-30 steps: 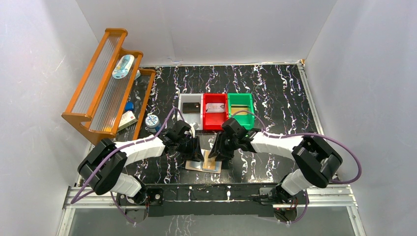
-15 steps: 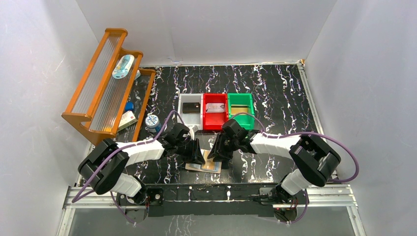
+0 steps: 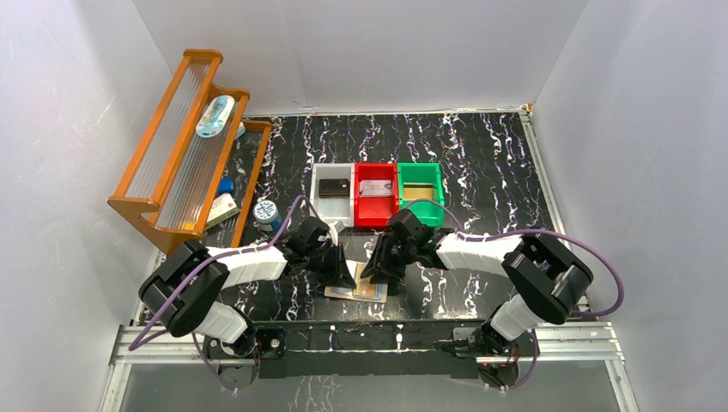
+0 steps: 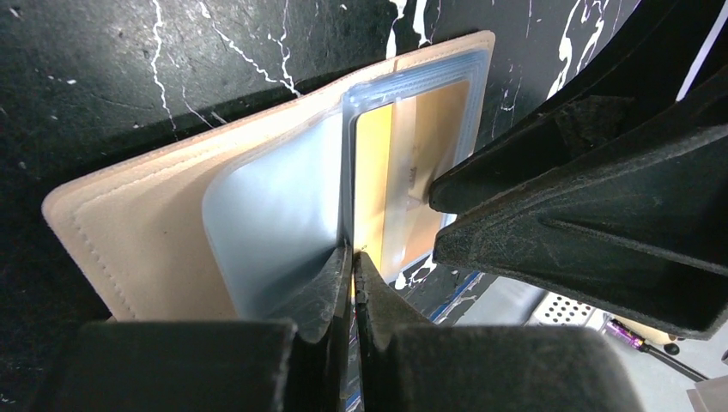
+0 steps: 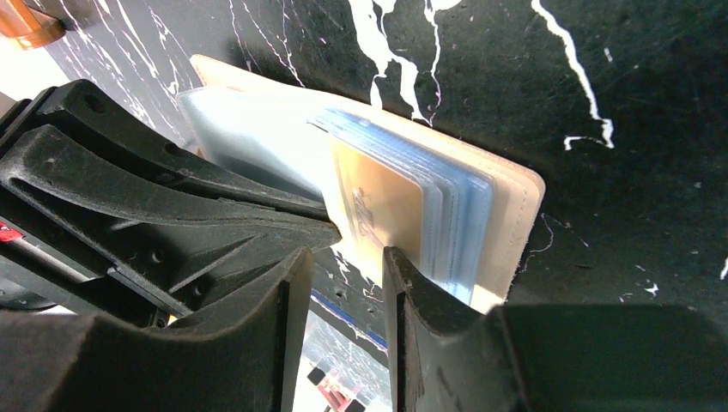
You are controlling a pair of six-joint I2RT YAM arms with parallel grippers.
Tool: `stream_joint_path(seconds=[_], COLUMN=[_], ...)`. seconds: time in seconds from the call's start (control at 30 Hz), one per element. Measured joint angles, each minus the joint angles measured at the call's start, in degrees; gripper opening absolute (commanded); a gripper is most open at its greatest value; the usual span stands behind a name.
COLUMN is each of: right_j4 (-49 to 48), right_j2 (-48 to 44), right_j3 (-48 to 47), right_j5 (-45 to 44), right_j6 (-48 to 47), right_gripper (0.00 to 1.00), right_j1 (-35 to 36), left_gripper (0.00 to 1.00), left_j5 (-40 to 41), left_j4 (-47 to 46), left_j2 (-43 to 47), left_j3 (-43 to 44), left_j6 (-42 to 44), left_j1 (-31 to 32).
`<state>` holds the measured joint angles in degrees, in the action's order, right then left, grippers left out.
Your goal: Take the credit cards out of the card holder
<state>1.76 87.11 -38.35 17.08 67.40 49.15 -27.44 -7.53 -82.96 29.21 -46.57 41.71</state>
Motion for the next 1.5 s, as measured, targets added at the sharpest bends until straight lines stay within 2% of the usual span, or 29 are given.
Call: stream_joint_path(seconds=[0.47, 0.63, 0.9, 1.5], right_j4=[4.0, 6.0, 10.3, 8.3], right_j2=[-0.7, -2.1, -2.4, 0.2], right_j3=[-1.7, -1.9, -4.3, -4.2], right_j5=[-2.1, -3.4, -6.0, -3.5], right_j6=[-1.8, -3.5, -5.7, -4.5], right_gripper=[0.49, 0.49, 0.48, 0.45], right_j1=[0.1, 0.1, 0.1, 0.0], left_gripper=[0.00, 0.22, 0.33, 0.33], left_j5=[5.6, 5.6, 4.5, 2.0], left_j4=[3.5, 3.2, 1.0, -2.6], left_j2=[2.8, 2.8, 3.5, 1.2], left_j3=[0.0, 0.0, 0.0, 0.0], left_j6=[0.6, 0.9, 0.9, 0.5], left_j1=[-0.2, -0.3, -0.3, -0.3])
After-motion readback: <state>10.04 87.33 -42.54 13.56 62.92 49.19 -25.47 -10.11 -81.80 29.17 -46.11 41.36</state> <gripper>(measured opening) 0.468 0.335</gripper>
